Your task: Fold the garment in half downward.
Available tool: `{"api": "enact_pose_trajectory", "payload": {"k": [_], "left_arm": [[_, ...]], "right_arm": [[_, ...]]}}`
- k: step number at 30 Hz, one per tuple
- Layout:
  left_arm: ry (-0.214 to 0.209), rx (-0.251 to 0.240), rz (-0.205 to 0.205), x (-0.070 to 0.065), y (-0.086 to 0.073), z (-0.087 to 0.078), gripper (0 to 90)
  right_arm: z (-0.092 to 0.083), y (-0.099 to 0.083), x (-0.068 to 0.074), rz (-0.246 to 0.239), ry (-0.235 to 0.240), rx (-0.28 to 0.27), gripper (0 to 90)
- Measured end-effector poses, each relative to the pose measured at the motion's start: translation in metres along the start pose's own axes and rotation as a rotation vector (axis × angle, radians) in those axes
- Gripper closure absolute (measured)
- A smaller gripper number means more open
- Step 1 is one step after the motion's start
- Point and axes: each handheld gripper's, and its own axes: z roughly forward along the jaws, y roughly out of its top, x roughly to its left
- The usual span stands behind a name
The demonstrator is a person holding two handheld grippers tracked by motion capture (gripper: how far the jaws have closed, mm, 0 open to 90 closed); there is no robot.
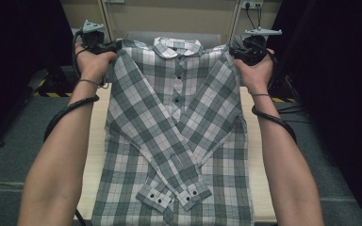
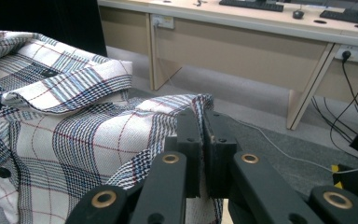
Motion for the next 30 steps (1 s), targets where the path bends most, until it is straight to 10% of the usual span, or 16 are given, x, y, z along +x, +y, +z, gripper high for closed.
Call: {"api": "enact_pose_trajectory", "payload": {"k": [30], "left_arm": [[0.018,-0.099,0.044,-0.002,0.061,-0.014,87.2]], "right_arm": [[-0.020,0.059,-0.003,-0.020,-0.021,-0.105,87.1]]}}
